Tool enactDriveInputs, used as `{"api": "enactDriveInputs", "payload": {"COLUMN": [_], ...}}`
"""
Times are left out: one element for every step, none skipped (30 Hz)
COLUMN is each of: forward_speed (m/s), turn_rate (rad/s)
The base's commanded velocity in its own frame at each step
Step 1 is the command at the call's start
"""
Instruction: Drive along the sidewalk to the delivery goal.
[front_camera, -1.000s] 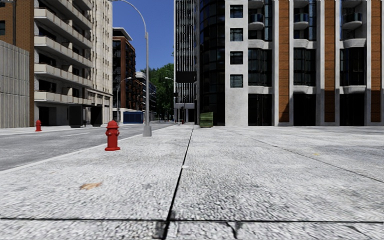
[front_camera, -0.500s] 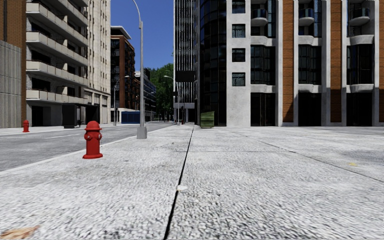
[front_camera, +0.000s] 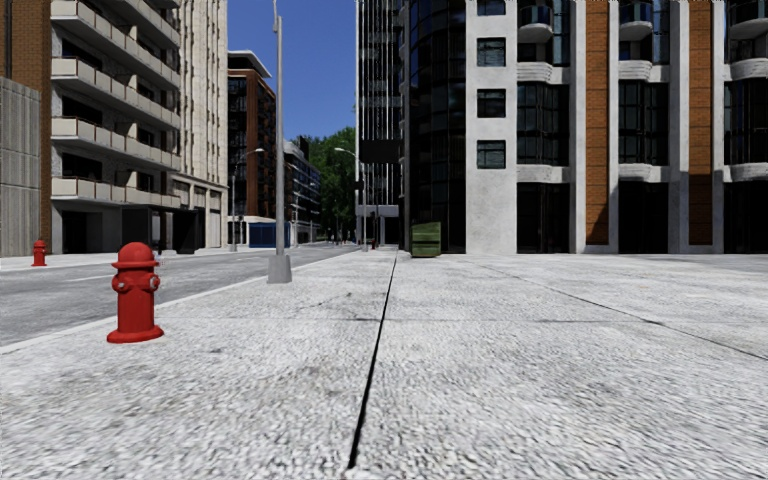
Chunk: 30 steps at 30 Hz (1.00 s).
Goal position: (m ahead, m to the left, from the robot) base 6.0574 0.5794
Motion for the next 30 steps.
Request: {"api": "enactDriveInputs", "payload": {"forward_speed": [2.00, 2.00, 2.00, 2.00, 2.00, 2.00, 2.00, 2.00, 2.00, 2.00, 2.00, 2.00, 2.00, 2.00, 2.00, 2.00, 2.00, 2.00, 2.00, 2.00, 2.00, 2.00, 2.00, 2.00, 2.00, 2.00, 2.00, 2.00, 1.97, 1.83], "turn_rate": [0.00, 0.00, 0.00, 0.00, 0.00, 0.00, 0.00, 0.00, 0.00, 0.00, 0.00, 0.00, 0.00, 0.00, 0.00, 0.00, 0.00, 0.00, 0.00, 0.00, 0.00, 0.00, 0.00, 0.00, 0.00, 0.00, 0.00, 0.00, 0.00, 0.00]}}
